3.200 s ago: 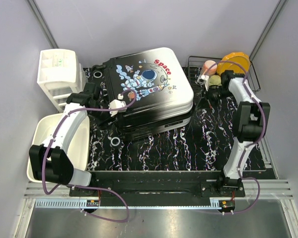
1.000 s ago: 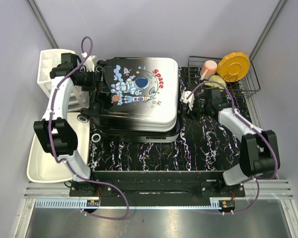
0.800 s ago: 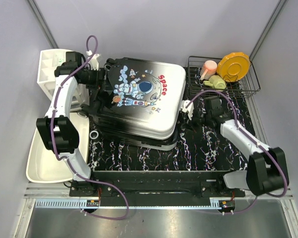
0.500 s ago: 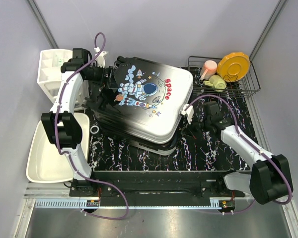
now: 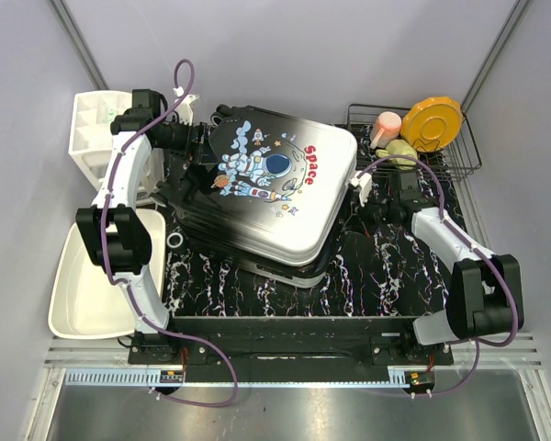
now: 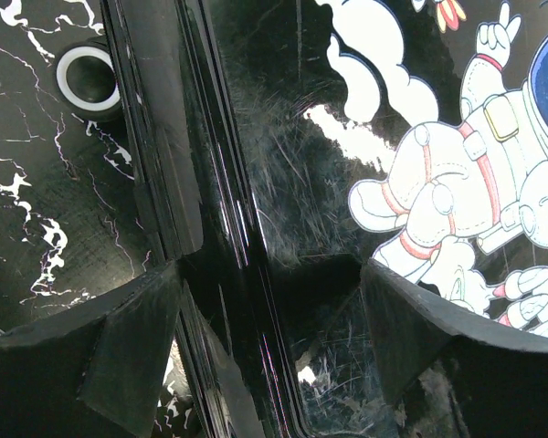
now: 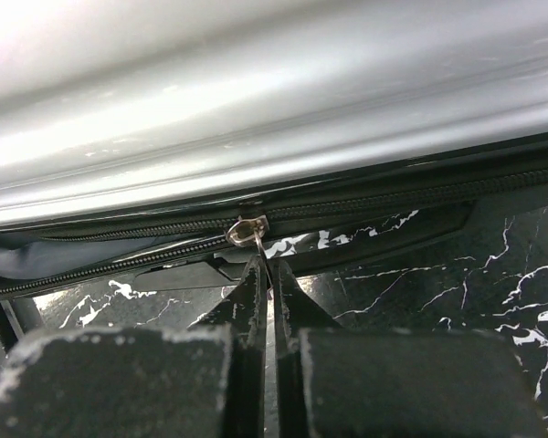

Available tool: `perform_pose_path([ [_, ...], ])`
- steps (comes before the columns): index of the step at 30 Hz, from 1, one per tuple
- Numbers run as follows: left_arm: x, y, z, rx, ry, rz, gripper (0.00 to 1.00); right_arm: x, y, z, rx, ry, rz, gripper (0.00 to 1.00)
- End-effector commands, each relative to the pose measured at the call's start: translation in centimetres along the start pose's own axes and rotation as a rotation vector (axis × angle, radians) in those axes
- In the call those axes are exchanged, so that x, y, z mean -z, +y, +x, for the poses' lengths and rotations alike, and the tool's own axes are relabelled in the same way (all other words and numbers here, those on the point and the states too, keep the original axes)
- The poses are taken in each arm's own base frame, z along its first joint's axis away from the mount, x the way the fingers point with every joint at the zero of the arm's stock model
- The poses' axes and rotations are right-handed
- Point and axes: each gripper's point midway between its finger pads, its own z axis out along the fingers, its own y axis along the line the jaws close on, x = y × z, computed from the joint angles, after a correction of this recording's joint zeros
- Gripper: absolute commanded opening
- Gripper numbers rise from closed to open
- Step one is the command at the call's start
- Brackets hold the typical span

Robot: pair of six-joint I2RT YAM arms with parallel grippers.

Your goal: Open, take out, and arrange the luggage

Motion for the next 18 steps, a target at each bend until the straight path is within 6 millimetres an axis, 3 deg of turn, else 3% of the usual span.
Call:
perform_pose_path([
  [1, -4.1, 0.5, 6.4, 0.000, 0.216, 0.057, 0.80, 1.5, -4.3, -4.8, 0.149, -0.128, 0.116, 0.00],
  [7, -3.9, 0.3, 6.1, -0.007, 0.205, 0.061, 0.80, 0.4, -1.7, -2.7, 0.153, -0.117, -0.017, 0.00],
  [12, -3.8, 0.2, 6.1, -0.010, 0.206, 0.058, 0.80, -0.8, -1.7, -1.6, 0.154, -0.093, -0.045, 0.18],
  [18, -3.5, 0.1, 5.8, -0.017, 0.199, 0.052, 0.80, -2.4, -1.4, -0.3, 0.167, -0.048, -0.058, 0.25],
])
